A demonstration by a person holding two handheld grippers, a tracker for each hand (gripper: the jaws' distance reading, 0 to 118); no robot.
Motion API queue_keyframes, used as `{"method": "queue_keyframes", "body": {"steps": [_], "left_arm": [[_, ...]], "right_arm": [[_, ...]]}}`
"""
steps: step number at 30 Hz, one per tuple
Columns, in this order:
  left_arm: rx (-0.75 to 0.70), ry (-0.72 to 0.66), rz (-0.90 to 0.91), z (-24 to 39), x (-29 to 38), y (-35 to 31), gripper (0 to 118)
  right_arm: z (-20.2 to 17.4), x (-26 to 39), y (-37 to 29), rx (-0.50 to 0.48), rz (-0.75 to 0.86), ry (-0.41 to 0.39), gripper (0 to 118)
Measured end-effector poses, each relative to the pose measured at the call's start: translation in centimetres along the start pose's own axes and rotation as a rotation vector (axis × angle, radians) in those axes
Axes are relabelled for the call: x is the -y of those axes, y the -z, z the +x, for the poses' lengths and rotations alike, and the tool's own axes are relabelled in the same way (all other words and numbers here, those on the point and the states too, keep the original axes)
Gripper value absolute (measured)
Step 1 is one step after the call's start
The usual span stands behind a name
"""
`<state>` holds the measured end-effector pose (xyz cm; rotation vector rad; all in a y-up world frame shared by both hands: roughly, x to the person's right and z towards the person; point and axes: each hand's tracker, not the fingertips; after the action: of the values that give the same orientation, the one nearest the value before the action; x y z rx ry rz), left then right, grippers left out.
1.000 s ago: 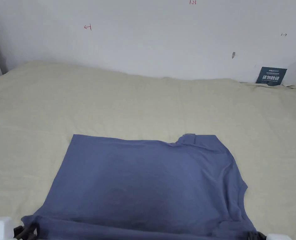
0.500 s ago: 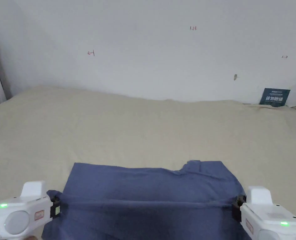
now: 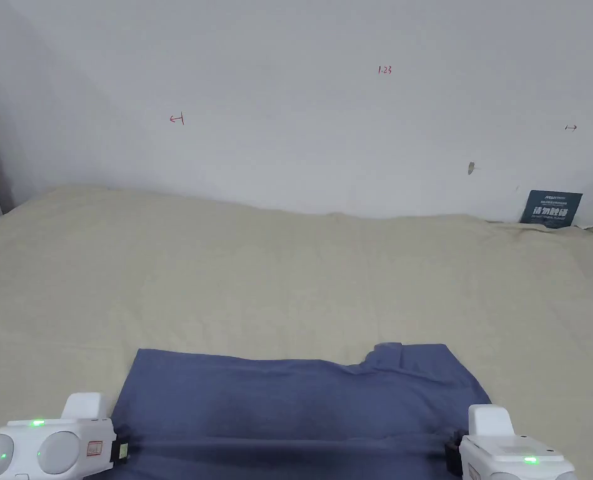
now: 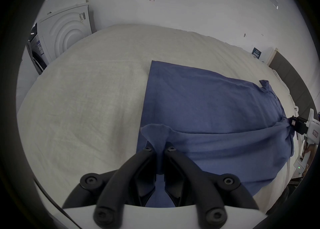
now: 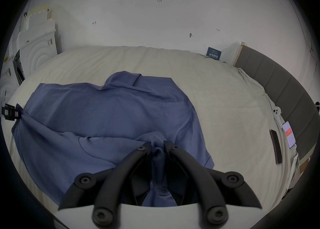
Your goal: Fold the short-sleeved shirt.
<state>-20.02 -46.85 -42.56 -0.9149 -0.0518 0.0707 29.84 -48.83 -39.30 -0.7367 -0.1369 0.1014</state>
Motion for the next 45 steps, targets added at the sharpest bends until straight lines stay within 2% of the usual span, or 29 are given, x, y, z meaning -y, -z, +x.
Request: {"method": "queue_keyframes", "body": {"steps": [1,3,5,6,8,13,15,16,17,19,21,22,29,33,38,42,43,45], "left_arm": [[0.001,-0.005,0.018,-0.1,0.0,-0.7,13],[0.013,0.000,0.058,0.0,0.4,-1.9,30],[0.023,-0.002,0.123,-0.5,0.7,-3.2,53],[0.033,-0.008,0.158,-0.5,1.1,-4.1,55],[0.062,-0.009,0.230,-0.4,2.2,-6.0,55],[0.047,0.033,0.340,-0.5,4.5,-8.7,54],[0.030,0.059,0.385,0.2,5.9,-10.1,48],[0.029,0.076,0.407,0.5,6.7,-10.9,43],[0.024,0.081,0.424,0.2,7.4,-10.6,35],[0.025,0.087,0.432,0.6,8.7,-11.3,20],[0.015,0.089,0.444,1.1,10.0,-11.5,3],[0.011,0.089,0.448,1.3,10.5,-11.5,0],[0.041,0.053,0.423,1.1,12.7,-11.0,0],[0.029,0.012,0.381,-0.1,11.2,-10.1,0],[0.052,-0.058,0.248,-3.0,7.0,-7.5,0],[0.069,-0.025,0.075,-3.7,4.2,-5.7,0],[0.067,-0.016,0.048,-4.0,3.6,-5.0,3],[0.011,0.008,0.028,-3.3,3.1,-4.9,25]], "right_arm": [[0.1,0.0,-0.4,-0.005,0.008,0.010,18],[0.0,-0.1,-1.9,0.000,0.053,0.026,36],[0.1,0.0,-3.7,-0.010,0.114,0.050,43],[0.2,0.1,-4.6,-0.017,0.141,0.062,45],[0.0,0.6,-6.9,-0.023,0.195,0.088,50],[-0.8,2.7,-11.5,-0.034,0.282,0.122,50],[-1.4,3.7,-13.1,-0.039,0.313,0.144,48],[-1.6,4.3,-13.9,-0.048,0.327,0.145,45],[-1.9,4.8,-14.6,-0.045,0.336,0.141,35],[-2.7,5.7,-15.8,-0.036,0.361,0.128,7],[-3.2,6.5,-16.7,-0.030,0.375,0.117,2],[-3.4,6.9,-17.1,-0.033,0.375,0.112,0],[-4.6,8.1,-18.4,-0.027,0.386,0.099,0],[-4.6,8.4,-18.5,-0.029,0.378,0.094,0],[-4.8,8.5,-18.5,-0.031,0.366,0.078,0],[-4.6,8.7,-18.2,-0.032,0.357,0.073,0],[-4.6,8.7,-18.2,-0.032,0.351,0.070,0],[-4.5,8.8,-18.2,-0.028,0.346,0.072,0]]}}
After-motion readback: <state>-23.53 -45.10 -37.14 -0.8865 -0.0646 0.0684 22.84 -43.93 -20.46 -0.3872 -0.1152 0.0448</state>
